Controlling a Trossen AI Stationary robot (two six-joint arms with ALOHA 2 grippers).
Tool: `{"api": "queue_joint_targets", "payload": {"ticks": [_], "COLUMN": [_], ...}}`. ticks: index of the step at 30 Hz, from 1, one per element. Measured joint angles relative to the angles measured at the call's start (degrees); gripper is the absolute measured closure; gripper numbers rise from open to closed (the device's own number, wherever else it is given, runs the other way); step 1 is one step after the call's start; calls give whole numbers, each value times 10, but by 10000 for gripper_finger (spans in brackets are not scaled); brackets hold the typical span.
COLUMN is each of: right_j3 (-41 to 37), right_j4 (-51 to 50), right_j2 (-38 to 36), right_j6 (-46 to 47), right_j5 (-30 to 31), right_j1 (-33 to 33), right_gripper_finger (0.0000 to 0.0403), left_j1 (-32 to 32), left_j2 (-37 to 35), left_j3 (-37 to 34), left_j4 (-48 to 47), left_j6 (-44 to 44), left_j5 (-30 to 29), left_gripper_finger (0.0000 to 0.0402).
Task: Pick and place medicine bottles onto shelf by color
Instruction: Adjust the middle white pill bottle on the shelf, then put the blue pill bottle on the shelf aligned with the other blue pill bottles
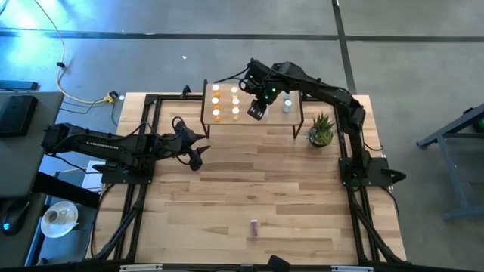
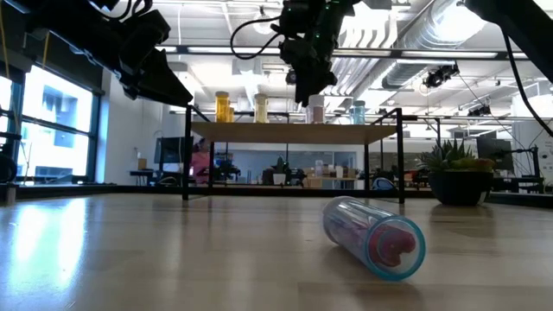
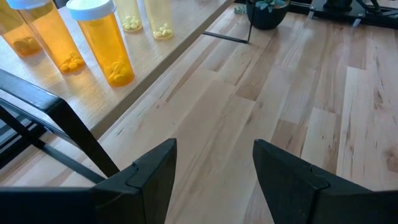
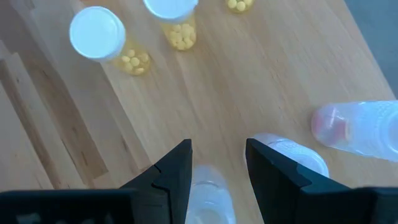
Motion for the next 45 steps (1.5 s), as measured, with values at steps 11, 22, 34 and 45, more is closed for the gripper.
{"api": "queue_joint_targets", "payload": {"ticks": [11,22,34,45], "right_j3": [12,92,89,89], "right_j4": [-8,-95,-173,-173], "right_j2": [0,0,-1,-2], "right_j6": [-14,-44,-15,70], "right_j5": [0,0,-2,-2], "right_j1": [-2,35,121,214], "right_gripper_finger": [261,261,261,261], "left_j1": [0,0,0,-1], "left_j2": [0,0,0,0], "left_j3": [0,0,0,1], "left_j4": [0,0,0,2], "left_j6": [0,0,6,0], "left_j5": [0,0,0,10], "left_gripper_finger": [200,200,200,200]}}
